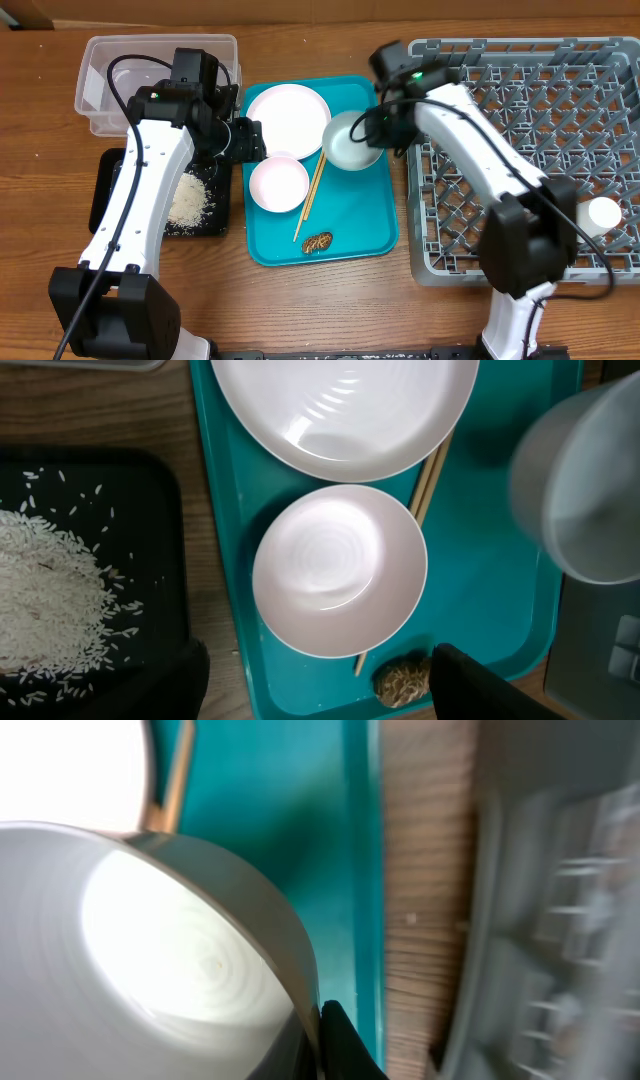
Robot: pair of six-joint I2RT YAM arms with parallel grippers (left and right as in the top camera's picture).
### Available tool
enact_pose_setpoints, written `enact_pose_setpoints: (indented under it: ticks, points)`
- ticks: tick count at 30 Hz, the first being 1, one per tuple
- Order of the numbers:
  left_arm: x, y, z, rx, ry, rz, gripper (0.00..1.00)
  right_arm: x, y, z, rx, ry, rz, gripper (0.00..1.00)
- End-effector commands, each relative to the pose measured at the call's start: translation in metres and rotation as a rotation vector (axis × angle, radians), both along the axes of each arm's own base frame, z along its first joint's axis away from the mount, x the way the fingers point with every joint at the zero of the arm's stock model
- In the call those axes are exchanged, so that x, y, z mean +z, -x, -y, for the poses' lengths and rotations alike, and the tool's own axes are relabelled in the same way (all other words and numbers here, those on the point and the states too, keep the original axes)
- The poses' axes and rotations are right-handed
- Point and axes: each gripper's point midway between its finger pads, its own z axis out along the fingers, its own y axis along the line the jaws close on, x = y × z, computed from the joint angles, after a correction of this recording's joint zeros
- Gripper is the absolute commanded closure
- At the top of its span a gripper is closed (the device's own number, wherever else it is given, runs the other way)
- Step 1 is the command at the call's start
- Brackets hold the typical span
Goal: Sort waste into correct bins and load items into the dishwasher
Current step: 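Lift the grey bowl with the right gripper toward the dish rack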
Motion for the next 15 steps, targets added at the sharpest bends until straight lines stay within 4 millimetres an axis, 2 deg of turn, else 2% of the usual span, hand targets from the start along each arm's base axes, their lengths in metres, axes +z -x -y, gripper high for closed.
enact_pose_setpoints:
  ticks: [1, 5, 8, 10, 11, 15]
  points:
    - [0.011, -0.002, 0.0, -0.019, -0.006, 0.039, 0.27, 0.094, -0.018, 0.036, -0.08, 0.008, 0.25, 0.96]
    - [0.011, -0.002, 0.0, -0.019, -0.007, 0.037, 0.27, 0.141, -0.018, 0.08, -0.128, 0.086, 0.385, 0.96]
    - [0.011, -0.002, 0.0, -0.019, -0.007, 0.036, 0.27, 0.17, -0.015, 0.122, -0.162, 0.177, 0.47, 0.96]
    - [0.011, -0.002, 0.0, -0.02, -0.007, 0.037, 0.27, 0.184, -0.014, 0.154, -0.217, 0.26, 0.511, 0.96]
    - [0.011, -0.002, 0.0, -0.021, -0.008, 0.038, 0.27, 0.194, -0.014, 0.181, -0.285, 0.327, 0.539, 0.96]
    - [0.011, -0.002, -0.002, -0.019, -0.019, 0.038, 0.27, 0.217, -0.016, 0.261, -0.504, 0.519, 0.613, 0.96]
